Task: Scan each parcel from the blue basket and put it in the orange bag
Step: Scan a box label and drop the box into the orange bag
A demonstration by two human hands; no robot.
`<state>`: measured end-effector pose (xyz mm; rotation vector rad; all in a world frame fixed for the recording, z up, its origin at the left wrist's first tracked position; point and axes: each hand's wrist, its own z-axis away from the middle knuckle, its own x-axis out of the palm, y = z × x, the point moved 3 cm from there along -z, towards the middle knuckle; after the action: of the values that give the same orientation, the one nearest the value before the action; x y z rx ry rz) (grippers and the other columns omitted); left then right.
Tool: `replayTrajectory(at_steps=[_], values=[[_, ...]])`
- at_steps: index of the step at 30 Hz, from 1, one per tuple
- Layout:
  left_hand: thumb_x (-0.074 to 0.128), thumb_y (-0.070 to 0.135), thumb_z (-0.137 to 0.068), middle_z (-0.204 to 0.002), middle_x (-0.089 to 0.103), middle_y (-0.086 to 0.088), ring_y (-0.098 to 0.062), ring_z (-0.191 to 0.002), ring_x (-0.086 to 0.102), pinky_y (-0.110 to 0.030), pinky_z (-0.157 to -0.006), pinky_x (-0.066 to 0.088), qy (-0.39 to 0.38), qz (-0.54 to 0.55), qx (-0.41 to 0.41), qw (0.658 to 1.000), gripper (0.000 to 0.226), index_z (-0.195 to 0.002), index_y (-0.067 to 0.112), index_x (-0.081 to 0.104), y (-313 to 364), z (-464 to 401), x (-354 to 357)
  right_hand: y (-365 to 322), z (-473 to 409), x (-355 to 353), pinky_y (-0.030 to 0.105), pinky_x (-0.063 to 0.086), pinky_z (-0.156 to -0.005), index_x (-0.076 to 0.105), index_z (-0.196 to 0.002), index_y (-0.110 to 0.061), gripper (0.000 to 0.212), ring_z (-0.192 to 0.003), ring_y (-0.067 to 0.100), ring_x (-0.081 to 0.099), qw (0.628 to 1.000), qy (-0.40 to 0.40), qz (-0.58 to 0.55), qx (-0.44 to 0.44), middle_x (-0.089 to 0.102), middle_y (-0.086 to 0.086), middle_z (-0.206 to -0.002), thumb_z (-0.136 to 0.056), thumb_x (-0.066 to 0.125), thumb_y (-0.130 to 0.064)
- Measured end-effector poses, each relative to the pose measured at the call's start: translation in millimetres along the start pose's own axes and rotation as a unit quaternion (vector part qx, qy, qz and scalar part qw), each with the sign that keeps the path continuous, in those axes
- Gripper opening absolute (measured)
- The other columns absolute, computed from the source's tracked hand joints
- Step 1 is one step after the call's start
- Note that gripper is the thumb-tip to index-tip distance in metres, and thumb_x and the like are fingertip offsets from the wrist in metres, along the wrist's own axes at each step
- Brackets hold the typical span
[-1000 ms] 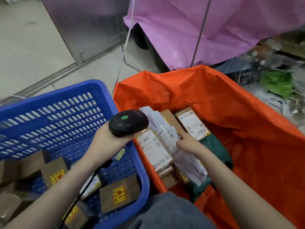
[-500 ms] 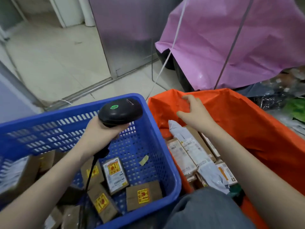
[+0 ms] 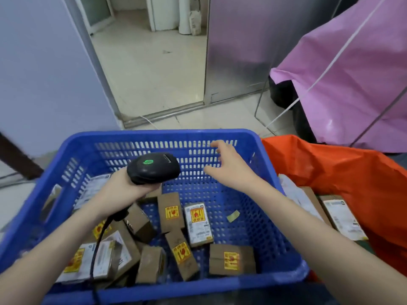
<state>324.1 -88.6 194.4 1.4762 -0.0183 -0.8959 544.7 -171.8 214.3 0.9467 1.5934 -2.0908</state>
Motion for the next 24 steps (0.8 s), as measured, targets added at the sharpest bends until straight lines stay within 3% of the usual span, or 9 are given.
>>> replayTrajectory(at_steps=[2,5,8,11,15,17,18,22,24], values=[[0.081,0.018,-0.073,-0.089,0.073,-0.004,-0.020,-0.085,0.067,-0.026,-0.071,0.054,-0.018,-0.017,-0.006,1.000,0.027,-0.092,0.031,0.066,-20.0,1.8,-5.0,-1.5,-4.4,29.4,0.031,0.045,-0.083,0.031,-0.140,-0.019,0.056,-0.107,0.025,0.053,0.999,-0.042,0.005,0.009,0.032,0.004,-0.140,-0.090,0.059,-0.021],[0.081,0.024,-0.073,-0.066,0.070,0.012,-0.003,-0.063,0.063,-0.026,-0.060,0.051,-0.058,-0.060,-0.033,0.996,0.027,-0.091,0.035,0.064,-49.9,5.3,-12.8,0.1,-5.5,73.3,0.037,0.048,-0.083,0.031,-0.139,-0.019,0.054,-0.108,0.031,0.056,0.993,-0.114,0.029,0.014,0.033,0.003,-0.134,-0.092,0.057,-0.024],[0.077,0.049,-0.057,-0.086,0.074,0.010,-0.007,-0.084,0.067,-0.036,-0.079,0.054,-0.101,-0.107,-0.053,0.988,0.043,-0.097,0.037,0.066,-74.6,8.6,-24.6,2.0,-4.9,112.7,0.036,0.046,-0.077,0.031,-0.138,-0.020,0.054,-0.100,0.026,0.056,0.985,-0.170,0.039,0.012,0.033,0.002,-0.129,-0.091,0.058,-0.025],[0.079,0.046,-0.055,-0.101,0.072,0.008,-0.009,-0.096,0.066,-0.038,-0.089,0.052,-0.126,-0.121,-0.051,0.983,0.048,-0.100,0.038,0.064,-86.5,11.9,-38.8,2.7,-8.4,145.3,0.027,0.042,-0.063,0.030,-0.140,-0.020,0.059,-0.082,0.011,0.051,0.979,-0.197,0.042,-0.002,0.032,0.003,-0.133,-0.089,0.060,-0.026],[0.084,0.022,-0.069,-0.093,0.072,0.013,0.000,-0.088,0.064,-0.018,-0.079,0.049,-0.108,-0.126,-0.071,0.984,0.039,-0.100,0.030,0.063,-106.6,9.6,-58.7,-1.5,-19.9,181.4,0.030,0.042,-0.086,0.028,-0.143,-0.020,0.067,-0.121,0.023,0.047,0.976,-0.216,0.038,-0.008,0.029,0.004,-0.142,-0.086,0.063,-0.029],[0.080,0.011,-0.074,-0.072,0.068,0.027,0.013,-0.073,0.061,-0.005,-0.064,0.043,-0.097,-0.121,-0.071,0.985,0.039,-0.094,0.037,0.058,-120.2,8.5,-66.7,-4.8,-28.0,198.7,0.031,0.041,-0.090,0.027,-0.143,-0.020,0.070,-0.126,0.025,0.043,0.974,-0.223,0.035,-0.009,0.029,0.004,-0.142,-0.085,0.065,-0.032],[0.080,0.012,-0.074,-0.072,0.067,0.033,0.018,-0.073,0.059,-0.003,-0.064,0.042,-0.089,-0.124,-0.072,0.986,0.040,-0.093,0.039,0.057,-127.9,7.7,-70.4,-5.8,-32.4,207.2,0.031,0.041,-0.092,0.027,-0.144,-0.020,0.072,-0.126,0.025,0.043,0.973,-0.228,0.032,-0.007,0.029,0.005,-0.141,-0.085,0.065,-0.033],[0.083,0.020,-0.071,-0.090,0.073,0.010,0.007,-0.084,0.064,-0.022,-0.080,0.053,-0.061,-0.110,-0.112,0.986,0.031,-0.097,0.028,0.068,-160.5,3.8,-81.1,-2.6,-49.4,241.5,0.040,0.043,-0.100,0.025,-0.144,-0.023,0.076,-0.124,0.029,0.041,0.969,-0.240,0.052,0.015,0.033,0.006,-0.134,-0.081,0.066,-0.035],[0.082,0.022,-0.072,-0.087,0.073,0.006,0.004,-0.080,0.065,-0.024,-0.075,0.053,-0.046,-0.099,-0.123,0.986,0.026,-0.095,0.025,0.069,-172.2,2.6,-81.6,3.2,-57.2,258.3,0.045,0.043,-0.100,0.023,-0.144,-0.027,0.079,-0.124,0.032,0.040,0.966,-0.249,0.067,0.028,0.032,0.007,-0.134,-0.079,0.067,-0.039]])
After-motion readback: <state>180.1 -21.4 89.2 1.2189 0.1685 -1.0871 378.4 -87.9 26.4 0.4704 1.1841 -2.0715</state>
